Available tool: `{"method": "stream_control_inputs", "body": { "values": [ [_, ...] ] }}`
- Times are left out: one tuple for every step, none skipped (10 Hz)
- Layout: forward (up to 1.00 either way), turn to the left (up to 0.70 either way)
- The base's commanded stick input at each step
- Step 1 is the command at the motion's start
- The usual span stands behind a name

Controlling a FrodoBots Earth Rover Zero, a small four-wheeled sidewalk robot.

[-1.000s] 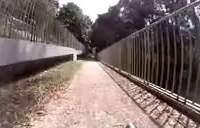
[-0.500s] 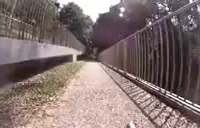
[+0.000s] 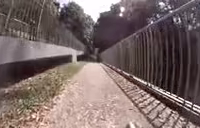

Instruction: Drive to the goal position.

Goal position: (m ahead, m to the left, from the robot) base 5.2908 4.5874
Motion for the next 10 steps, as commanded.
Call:
{"method": "stream_control_inputs", "body": {
  "values": [
    [1.00,0.00],
    [1.00,0.00],
    [1.00,0.00],
    [1.00,0.00],
    [1.00,0.00],
    [1.00,0.00],
    [1.00,0.00],
    [1.00,0.00],
    [1.00,0.00],
    [1.00,0.00]
  ]
}}
